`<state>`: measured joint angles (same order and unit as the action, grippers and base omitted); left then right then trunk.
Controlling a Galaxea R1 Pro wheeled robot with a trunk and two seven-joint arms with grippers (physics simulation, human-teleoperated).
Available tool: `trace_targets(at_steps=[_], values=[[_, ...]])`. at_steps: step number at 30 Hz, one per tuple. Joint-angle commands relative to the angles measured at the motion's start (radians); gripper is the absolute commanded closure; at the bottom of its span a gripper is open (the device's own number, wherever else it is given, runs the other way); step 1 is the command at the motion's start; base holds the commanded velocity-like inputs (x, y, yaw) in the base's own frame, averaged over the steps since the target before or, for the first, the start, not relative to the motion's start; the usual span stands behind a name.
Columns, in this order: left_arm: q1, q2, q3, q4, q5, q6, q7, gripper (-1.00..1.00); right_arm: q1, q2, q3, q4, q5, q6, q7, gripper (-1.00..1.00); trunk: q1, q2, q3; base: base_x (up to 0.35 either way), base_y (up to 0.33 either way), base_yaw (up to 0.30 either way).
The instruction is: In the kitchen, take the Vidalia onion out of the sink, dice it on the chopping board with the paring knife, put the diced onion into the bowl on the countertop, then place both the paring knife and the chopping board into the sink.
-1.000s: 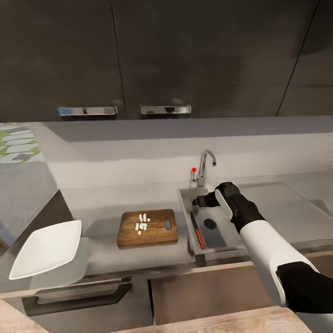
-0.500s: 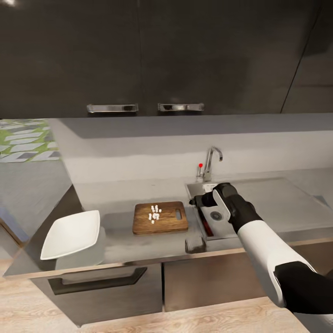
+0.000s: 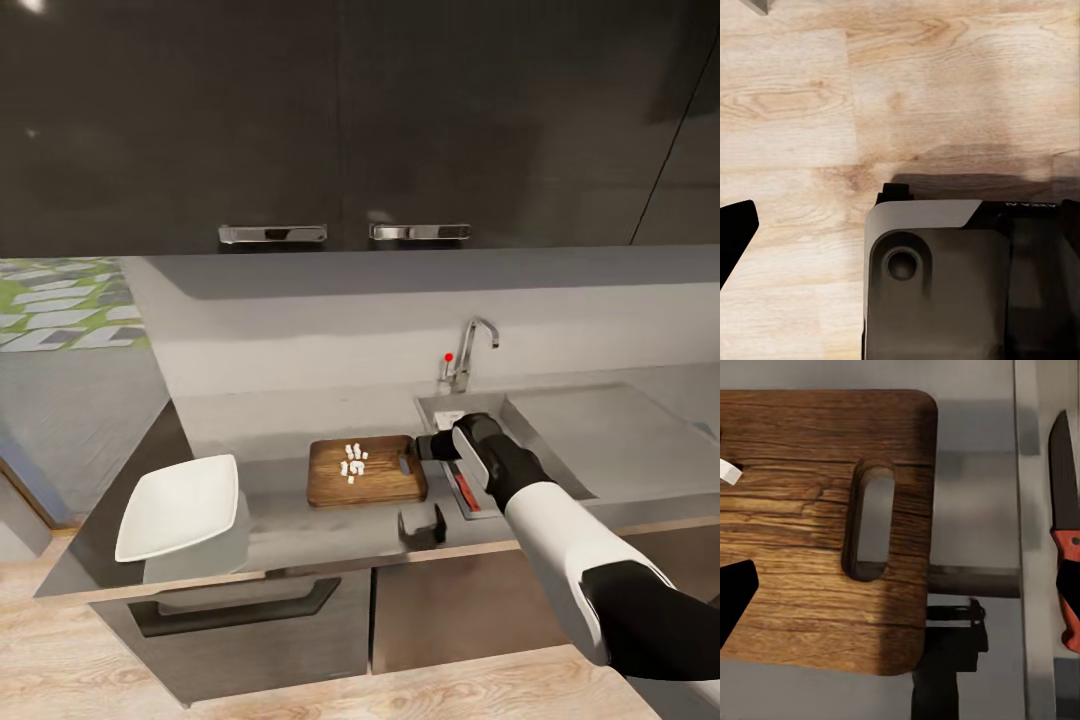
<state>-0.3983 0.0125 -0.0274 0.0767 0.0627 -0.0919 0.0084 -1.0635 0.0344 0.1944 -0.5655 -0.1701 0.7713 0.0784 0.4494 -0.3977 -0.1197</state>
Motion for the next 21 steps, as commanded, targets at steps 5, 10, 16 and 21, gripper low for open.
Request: trace_targets(at_steps=[5, 10, 16, 21], values=[[-0.002, 0.000, -0.003, 0.005, 0.006, -0.008, 0.001, -1.00, -0.001, -0.002, 0.003, 0.019, -0.004, -0.023, -0.004, -1.00, 0.001, -0.002, -0.004, 0.000, 0.001, 0.000], [-0.002, 0.000, -0.003, 0.005, 0.006, -0.008, 0.001, -1.00, -0.001, -0.002, 0.003, 0.021, -0.003, -0.026, -0.005, -1.00, 0.001, -0.002, -0.011, 0.000, 0.000, 0.000], [-0.002, 0.000, -0.003, 0.005, 0.006, -0.008, 0.001, -1.00, -0.001, -0.002, 0.003, 0.021, -0.003, -0.026, -0.005, -1.00, 0.001, -0.002, -0.020, 0.000, 0.000, 0.000], [-0.002, 0.000, -0.003, 0.005, 0.006, -0.008, 0.001, -1.00, -0.001, -0.002, 0.003, 0.021, -0.003, -0.026, -0.005, -1.00, 0.001, -0.002, -0.028, 0.010, 0.002, 0.000]])
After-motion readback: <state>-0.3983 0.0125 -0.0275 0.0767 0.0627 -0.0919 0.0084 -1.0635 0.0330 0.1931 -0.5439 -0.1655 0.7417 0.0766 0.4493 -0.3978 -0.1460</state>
